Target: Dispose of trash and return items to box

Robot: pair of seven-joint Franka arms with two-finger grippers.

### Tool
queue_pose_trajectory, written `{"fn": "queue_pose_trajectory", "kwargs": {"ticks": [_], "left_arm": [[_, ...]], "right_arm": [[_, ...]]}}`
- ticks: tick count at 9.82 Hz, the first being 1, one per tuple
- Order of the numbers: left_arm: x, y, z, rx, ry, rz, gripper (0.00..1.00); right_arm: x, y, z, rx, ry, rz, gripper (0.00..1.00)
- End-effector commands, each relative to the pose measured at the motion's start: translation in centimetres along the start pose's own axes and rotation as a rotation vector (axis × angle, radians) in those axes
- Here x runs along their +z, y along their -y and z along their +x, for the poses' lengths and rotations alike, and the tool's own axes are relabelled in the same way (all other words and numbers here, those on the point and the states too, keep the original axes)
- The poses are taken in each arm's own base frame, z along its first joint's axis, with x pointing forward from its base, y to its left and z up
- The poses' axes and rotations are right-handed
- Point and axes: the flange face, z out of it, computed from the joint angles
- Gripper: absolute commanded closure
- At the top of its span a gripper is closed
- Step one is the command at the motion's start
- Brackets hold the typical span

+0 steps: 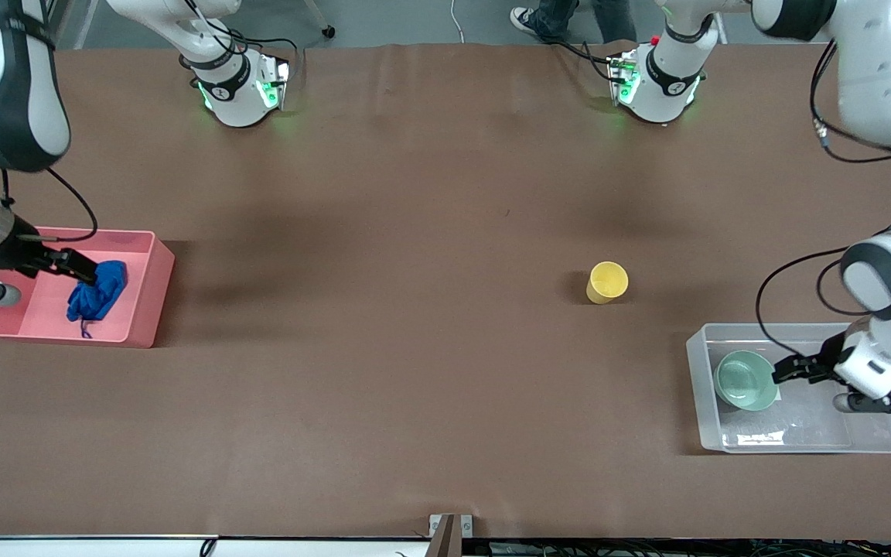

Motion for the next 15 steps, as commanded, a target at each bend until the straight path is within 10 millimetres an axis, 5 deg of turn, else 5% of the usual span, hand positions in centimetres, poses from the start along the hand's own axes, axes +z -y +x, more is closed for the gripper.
{"fn": "queue_pose_trajectory", "kwargs": {"ticks": [1, 3, 6, 9, 11, 12, 13, 14, 15], "left_arm": [[-2.5, -5.5, -3.7, 0.063, 0.090, 0.018, 0.00], [-2.6, -13.0, -7.9, 0.088, 0.143, 0.030, 0.00], [2.6, -21.1, -13.5, 0.134, 0.239, 0.012, 0.00], [9.4, -24.1, -16.3, 0.151, 0.202, 0.004, 0.02], [12.0, -24.1, -16.9, 0.155, 0.234, 0.002, 0.11], [13.3, -23.9, -17.3, 0.150, 0.242, 0.001, 0.33], [14.5, -24.0, -17.5, 0.150, 0.238, -0.003, 0.73], [15.5, -24.1, -17.5, 0.150, 0.236, -0.009, 0.93], [15.7, -24.2, -17.3, 0.152, 0.215, -0.012, 1.00]], "right_arm": [[-8.9, -2.2, -0.7, 0.042, 0.018, 0.087, 0.00], [-12.5, -4.7, -2.6, -0.017, 0.024, 0.100, 0.00], [-13.0, -4.3, -3.3, -0.027, 0.028, 0.089, 0.00], [-13.1, -3.9, -3.6, -0.036, 0.045, 0.090, 0.00], [-13.2, -3.5, -3.4, -0.039, 0.037, 0.081, 0.00], [-13.2, -3.5, -3.5, -0.040, 0.042, 0.082, 0.00], [-13.2, -3.5, -3.5, -0.040, 0.040, 0.082, 0.00], [-13.3, -3.5, -3.5, -0.038, 0.039, 0.082, 0.00], [-13.1, -4.0, -3.5, -0.029, 0.039, 0.081, 0.00]]}}
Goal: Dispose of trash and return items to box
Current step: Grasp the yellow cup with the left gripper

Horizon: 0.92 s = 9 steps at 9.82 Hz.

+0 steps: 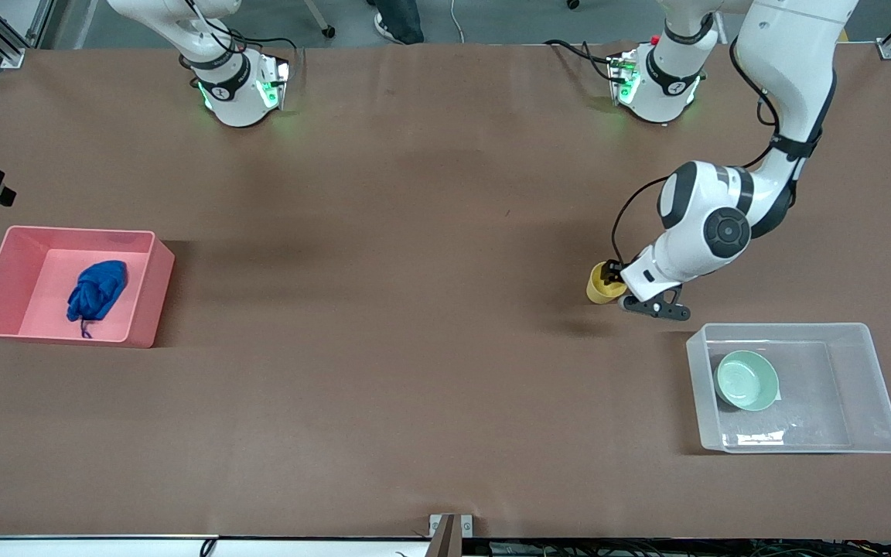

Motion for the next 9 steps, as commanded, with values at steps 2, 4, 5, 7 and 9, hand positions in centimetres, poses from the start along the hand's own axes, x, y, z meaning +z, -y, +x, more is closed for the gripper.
{"fn": "queue_pose_trajectory", "kwargs": {"ticks": [2, 4, 5, 7, 9], "left_arm": [[0.4, -0.8, 0.0, 0.013, -0.024, 0.008, 1.00], [-2.3, -0.5, 0.0, 0.028, -0.025, 0.014, 1.00], [-5.2, 0.2, 0.7, 0.025, -0.054, 0.021, 1.00], [-11.4, 3.7, 4.2, 0.007, -0.101, 0.031, 1.00], [-15.8, 11.1, 7.6, -0.006, -0.159, 0.075, 1.00]], "right_arm": [[-0.4, 1.1, -0.4, -0.025, 0.000, -0.011, 0.00], [-0.5, 0.8, -0.5, -0.021, -0.002, -0.031, 0.00], [-0.4, 0.7, -0.4, -0.020, -0.002, -0.031, 0.00], [-0.3, 0.9, -0.4, -0.023, 0.002, -0.031, 0.00], [-0.3, 0.8, -0.5, -0.025, 0.004, -0.031, 0.00]]}}
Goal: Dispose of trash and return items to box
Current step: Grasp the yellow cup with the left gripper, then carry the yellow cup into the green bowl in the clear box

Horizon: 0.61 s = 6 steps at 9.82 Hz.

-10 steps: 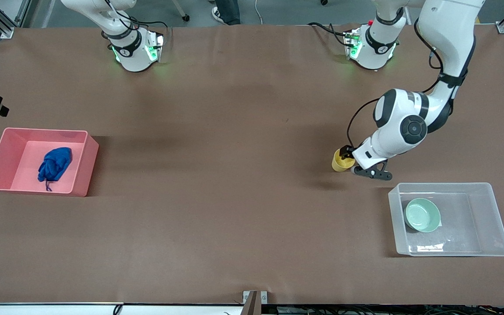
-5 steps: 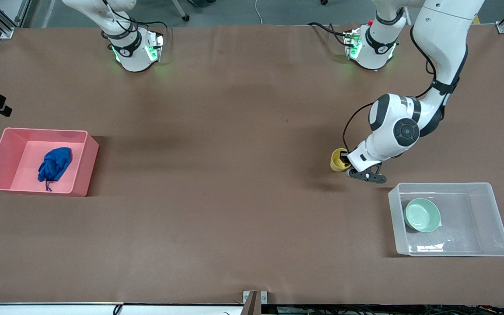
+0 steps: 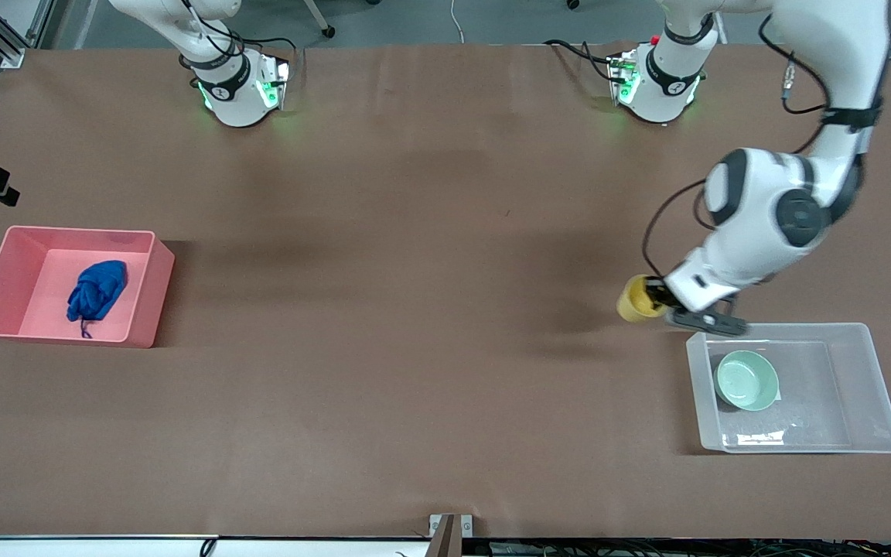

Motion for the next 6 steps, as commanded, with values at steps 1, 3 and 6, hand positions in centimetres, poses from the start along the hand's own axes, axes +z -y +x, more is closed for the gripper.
{"fn": "queue_pose_trajectory", "kwargs": {"ticks": [1, 3, 6], "left_arm": [[0.7, 8.3, 4.0, -0.028, -0.013, 0.065, 0.99], [3.4, 14.1, 6.7, -0.026, -0.017, 0.119, 0.99], [9.6, 18.5, 5.7, -0.049, 0.023, 0.099, 0.98]], "right_arm": [[-0.3, 0.0, -0.5, -0.007, 0.003, -0.010, 0.00], [-0.1, -0.2, -0.4, -0.005, 0.006, -0.010, 0.00], [-0.1, -0.3, -0.4, -0.004, 0.002, -0.010, 0.00]]}}
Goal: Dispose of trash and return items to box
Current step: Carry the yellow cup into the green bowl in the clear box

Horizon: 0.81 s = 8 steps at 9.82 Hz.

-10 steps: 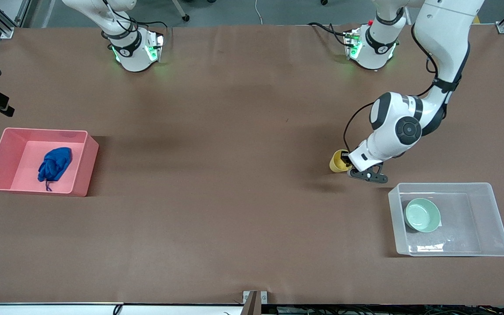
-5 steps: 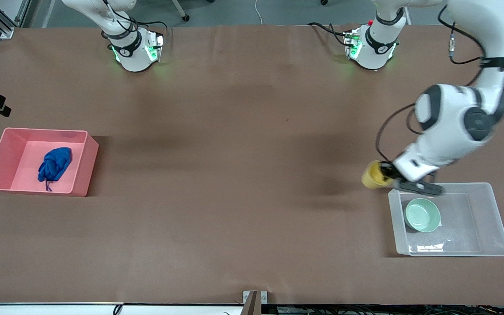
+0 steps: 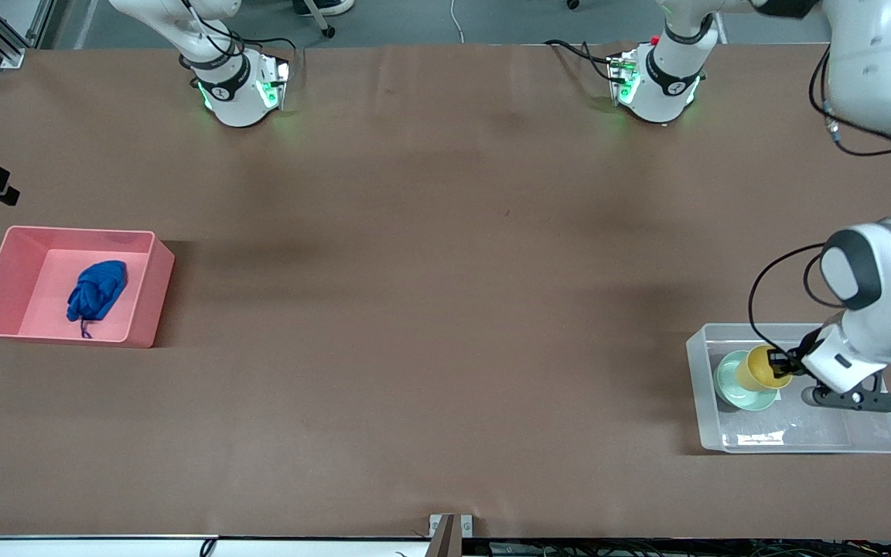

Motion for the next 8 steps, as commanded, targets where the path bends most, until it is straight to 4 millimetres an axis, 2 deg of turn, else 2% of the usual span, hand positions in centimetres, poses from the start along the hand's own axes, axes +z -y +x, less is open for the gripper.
{"fn": "queue_pose_trajectory", "kwargs": {"ticks": [1, 2, 3, 4, 5, 6, 7, 8], "left_arm": [[4.1, 1.3, 0.1, 0.008, 0.011, -0.010, 0.94], [4.7, 1.5, 0.0, 0.003, 0.015, -0.011, 0.79], [4.3, 1.5, 0.1, -0.029, 0.002, -0.029, 0.29], [2.5, 1.8, 0.4, -0.030, -0.028, -0.038, 0.00], [-0.2, 1.8, 0.6, -0.045, -0.057, -0.037, 0.00], [-3.8, 1.6, 0.4, -0.060, -0.094, -0.041, 0.00], [-7.4, 1.5, -0.1, -0.075, -0.130, -0.042, 0.00], [-10.0, 1.0, -1.5, -0.081, -0.128, -0.058, 0.00]], "right_arm": [[-0.2, -0.3, -0.3, -0.003, -0.002, -0.010, 0.00], [-0.1, -0.3, -0.3, -0.005, 0.002, -0.010, 0.00], [-0.1, -0.3, -0.3, -0.005, -0.001, -0.010, 0.00], [-0.2, -0.4, -0.3, -0.003, -0.004, -0.010, 0.00], [-0.1, -0.4, -0.3, -0.003, -0.003, -0.010, 0.00], [-0.1, -0.4, -0.2, -0.003, -0.004, -0.010, 0.00], [-0.2, -0.4, -0.3, -0.003, -0.004, -0.010, 0.00], [-0.1, -0.5, -0.3, -0.002, -0.003, -0.010, 0.00]]}}
